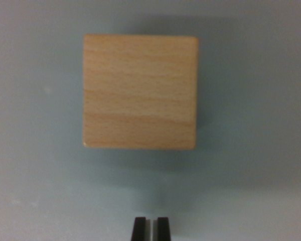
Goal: Push wooden cube
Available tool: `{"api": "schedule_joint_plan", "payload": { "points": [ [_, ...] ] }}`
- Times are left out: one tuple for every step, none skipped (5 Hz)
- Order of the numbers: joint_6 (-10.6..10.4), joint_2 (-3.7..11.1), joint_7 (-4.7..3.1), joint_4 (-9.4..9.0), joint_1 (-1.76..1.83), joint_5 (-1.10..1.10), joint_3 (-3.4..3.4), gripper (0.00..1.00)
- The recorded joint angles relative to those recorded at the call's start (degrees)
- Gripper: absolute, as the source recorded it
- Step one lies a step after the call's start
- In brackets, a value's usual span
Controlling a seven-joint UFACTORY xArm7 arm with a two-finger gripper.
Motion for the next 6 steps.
{"api": "schedule_joint_plan", "payload": {
  "points": [
    [0.0,0.0,0.0,0.0,0.0,0.0,0.0,0.0],
    [-0.17,0.04,-0.01,-0.13,0.0,0.0,0.0,0.0],
    [-0.17,0.04,-0.01,-0.13,0.0,0.0,0.0,0.0],
    [-0.17,0.04,-0.01,-0.13,0.0,0.0,0.0,0.0],
    [-0.17,0.04,-0.01,-0.13,0.0,0.0,0.0,0.0],
    [-0.17,0.04,-0.01,-0.13,0.0,0.0,0.0,1.0]
  ]
}}
